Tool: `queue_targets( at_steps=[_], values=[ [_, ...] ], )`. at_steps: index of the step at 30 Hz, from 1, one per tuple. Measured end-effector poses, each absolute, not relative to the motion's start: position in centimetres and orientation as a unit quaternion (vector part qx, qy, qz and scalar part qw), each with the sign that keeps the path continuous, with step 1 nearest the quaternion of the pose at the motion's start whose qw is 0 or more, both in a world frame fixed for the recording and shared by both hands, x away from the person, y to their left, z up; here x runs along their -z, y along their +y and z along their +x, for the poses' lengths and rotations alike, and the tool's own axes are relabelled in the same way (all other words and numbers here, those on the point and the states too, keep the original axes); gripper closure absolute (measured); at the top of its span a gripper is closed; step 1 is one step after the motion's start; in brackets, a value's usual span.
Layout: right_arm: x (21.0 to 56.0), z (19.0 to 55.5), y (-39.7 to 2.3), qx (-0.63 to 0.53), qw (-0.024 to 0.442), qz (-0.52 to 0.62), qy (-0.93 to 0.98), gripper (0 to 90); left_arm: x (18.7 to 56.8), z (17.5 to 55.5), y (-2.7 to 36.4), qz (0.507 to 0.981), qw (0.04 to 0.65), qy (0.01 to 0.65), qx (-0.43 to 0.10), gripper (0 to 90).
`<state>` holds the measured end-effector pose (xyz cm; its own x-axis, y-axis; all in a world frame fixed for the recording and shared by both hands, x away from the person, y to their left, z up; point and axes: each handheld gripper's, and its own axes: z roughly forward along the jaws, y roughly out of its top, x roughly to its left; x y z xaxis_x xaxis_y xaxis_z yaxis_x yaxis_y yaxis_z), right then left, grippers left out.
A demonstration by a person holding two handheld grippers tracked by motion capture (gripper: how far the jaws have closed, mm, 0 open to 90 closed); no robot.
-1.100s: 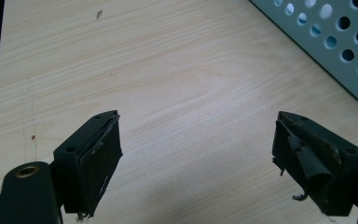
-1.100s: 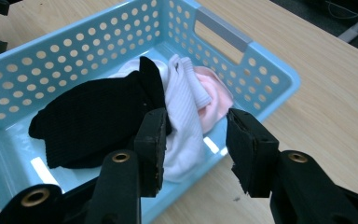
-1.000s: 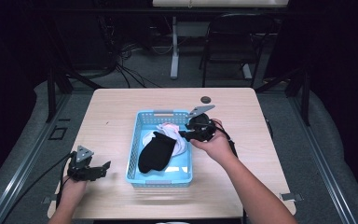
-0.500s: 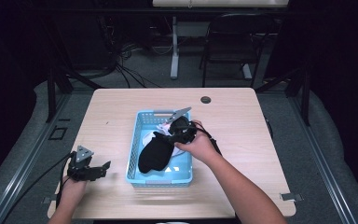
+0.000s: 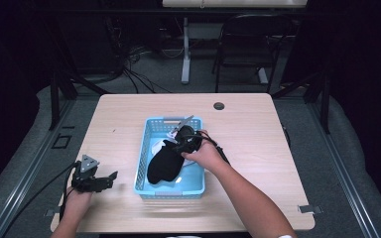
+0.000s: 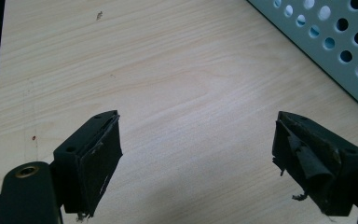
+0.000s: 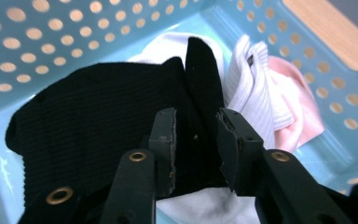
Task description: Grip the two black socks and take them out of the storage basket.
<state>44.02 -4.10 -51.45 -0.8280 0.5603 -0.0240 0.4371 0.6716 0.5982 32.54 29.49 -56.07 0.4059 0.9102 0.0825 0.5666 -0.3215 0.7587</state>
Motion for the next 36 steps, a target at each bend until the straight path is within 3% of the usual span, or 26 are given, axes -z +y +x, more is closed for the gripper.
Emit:
queue_targets(
  at_steps=[7,18,36],
  values=[
    [51.5,43.9,-4.1,-0.281,0.094,0.273,0.915,83.8,56.1,32.5,29.5,0.770,0.331,0.480,-0.260,15.5],
    [49.7,42.8,-4.2,-0.310,0.085,0.261,0.910,84.9,56.1,32.5,29.5,0.770,0.330,0.480,-0.259,15.5],
    [42.3,39.8,-5.2,-0.368,0.105,0.227,0.895,85.5,56.1,32.5,29.5,0.770,0.331,0.480,-0.259,15.5]
  ],
)
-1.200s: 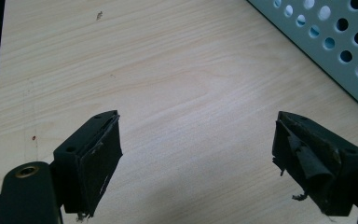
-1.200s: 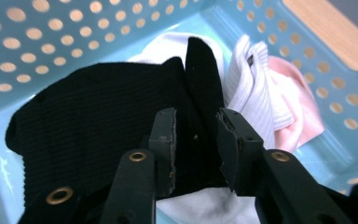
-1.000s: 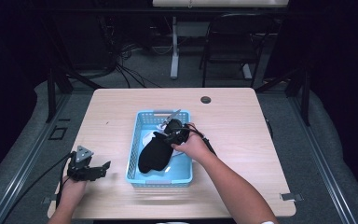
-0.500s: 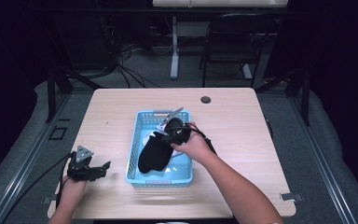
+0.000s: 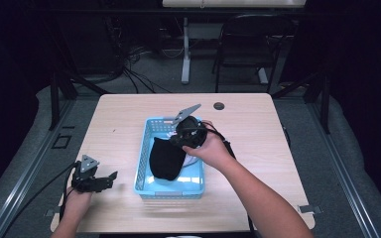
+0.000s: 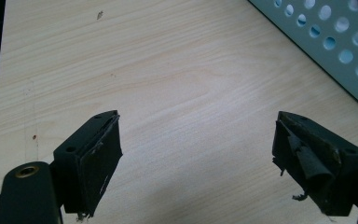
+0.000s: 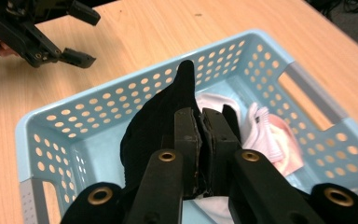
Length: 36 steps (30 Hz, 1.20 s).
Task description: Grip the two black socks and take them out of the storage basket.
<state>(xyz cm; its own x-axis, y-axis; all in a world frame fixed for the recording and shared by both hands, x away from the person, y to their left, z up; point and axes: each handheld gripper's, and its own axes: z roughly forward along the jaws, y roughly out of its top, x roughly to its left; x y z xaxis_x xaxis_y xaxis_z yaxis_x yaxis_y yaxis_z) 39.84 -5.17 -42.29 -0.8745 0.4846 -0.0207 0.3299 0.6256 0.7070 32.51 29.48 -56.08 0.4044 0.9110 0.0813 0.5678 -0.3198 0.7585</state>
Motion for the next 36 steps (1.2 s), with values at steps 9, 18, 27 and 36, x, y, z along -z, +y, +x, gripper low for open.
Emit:
queue_targets(
  at_steps=[9,18,27,36],
  values=[
    [39.5,39.0,-7.0,-0.389,0.118,0.230,0.884,85.6,56.1,32.5,29.5,0.770,0.330,0.482,-0.259,15.5],
    [37.1,38.0,-9.5,-0.405,0.136,0.239,0.872,85.7,56.1,32.5,29.4,0.770,0.330,0.482,-0.259,15.5],
    [35.6,37.3,-14.0,-0.408,0.167,0.270,0.856,85.8,56.1,32.5,29.4,0.771,0.328,0.481,-0.259,15.5],
    [35.1,36.7,-19.0,-0.398,0.206,0.313,0.837,85.9,56.2,32.5,29.4,0.773,0.325,0.480,-0.258,15.5]
  ],
)
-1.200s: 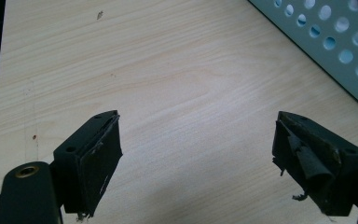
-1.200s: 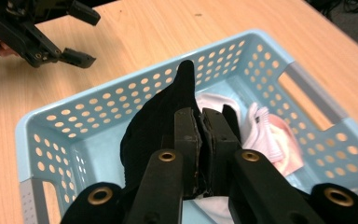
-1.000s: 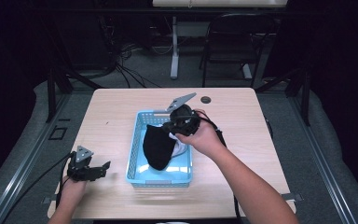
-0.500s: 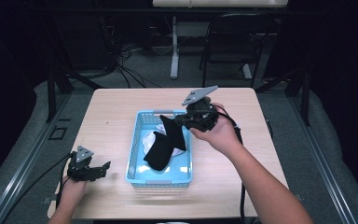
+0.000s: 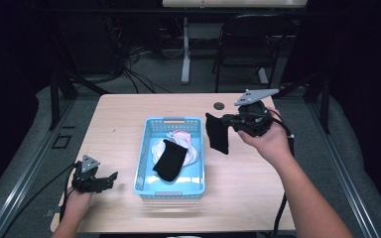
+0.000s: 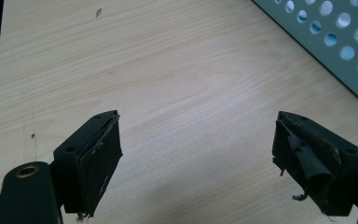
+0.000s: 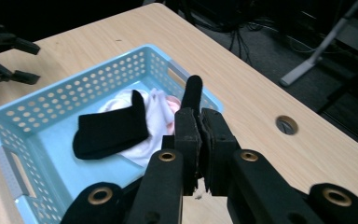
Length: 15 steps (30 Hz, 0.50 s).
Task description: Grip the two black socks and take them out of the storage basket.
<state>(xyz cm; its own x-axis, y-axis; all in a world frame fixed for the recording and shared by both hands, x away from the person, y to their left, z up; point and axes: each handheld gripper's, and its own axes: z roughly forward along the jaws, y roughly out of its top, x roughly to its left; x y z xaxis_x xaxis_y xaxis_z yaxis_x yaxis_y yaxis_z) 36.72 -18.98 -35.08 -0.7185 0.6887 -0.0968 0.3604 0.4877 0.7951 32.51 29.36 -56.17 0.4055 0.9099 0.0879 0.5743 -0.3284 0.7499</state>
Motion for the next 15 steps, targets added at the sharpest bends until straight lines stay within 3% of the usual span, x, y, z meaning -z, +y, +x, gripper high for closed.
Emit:
queue_targets(
  at_steps=[15],
  values=[
    [38.8,35.4,-21.2,-0.386,0.193,0.343,0.834,85.9,56.2,32.5,29.3,0.772,0.325,0.481,-0.258,15.5]
  ],
)
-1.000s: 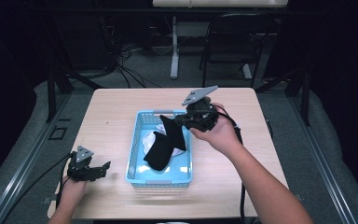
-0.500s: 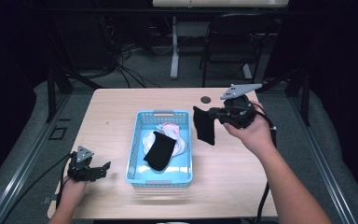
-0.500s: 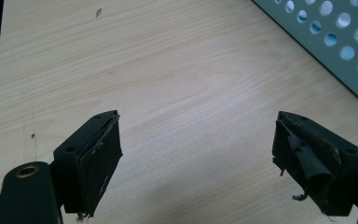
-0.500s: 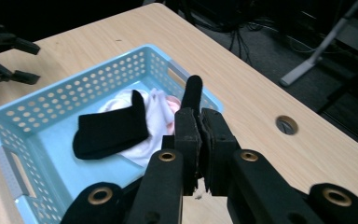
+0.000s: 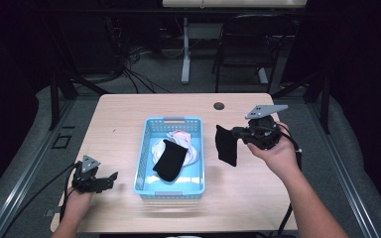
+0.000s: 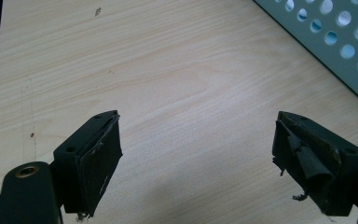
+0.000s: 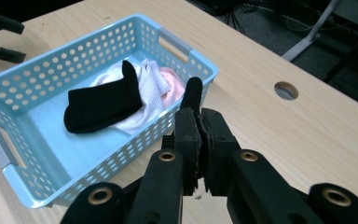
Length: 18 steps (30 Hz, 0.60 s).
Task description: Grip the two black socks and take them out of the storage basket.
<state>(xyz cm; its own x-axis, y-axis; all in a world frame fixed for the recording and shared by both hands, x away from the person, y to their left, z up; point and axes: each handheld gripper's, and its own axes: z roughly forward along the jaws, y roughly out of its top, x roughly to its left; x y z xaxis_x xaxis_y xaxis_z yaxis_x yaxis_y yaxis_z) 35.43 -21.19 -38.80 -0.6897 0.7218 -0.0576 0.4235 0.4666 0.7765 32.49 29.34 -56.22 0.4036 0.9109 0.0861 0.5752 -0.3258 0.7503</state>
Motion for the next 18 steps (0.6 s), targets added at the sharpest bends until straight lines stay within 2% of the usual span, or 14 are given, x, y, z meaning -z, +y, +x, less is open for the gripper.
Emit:
queue_targets(
  at_steps=[7,15,18],
  values=[
    [41.6,35.9,-22.4,-0.380,0.182,0.372,0.827,85.8,56.2,32.5,29.4,0.775,0.323,0.479,-0.258,15.5],
    [48.2,37.7,-26.8,-0.333,0.172,0.470,0.799,85.9,56.2,32.5,29.4,0.774,0.322,0.481,-0.258,15.5],
    [49.0,37.6,-27.2,-0.329,0.169,0.478,0.797,85.9,56.3,32.5,29.3,0.774,0.323,0.480,-0.258,15.5]
  ],
)
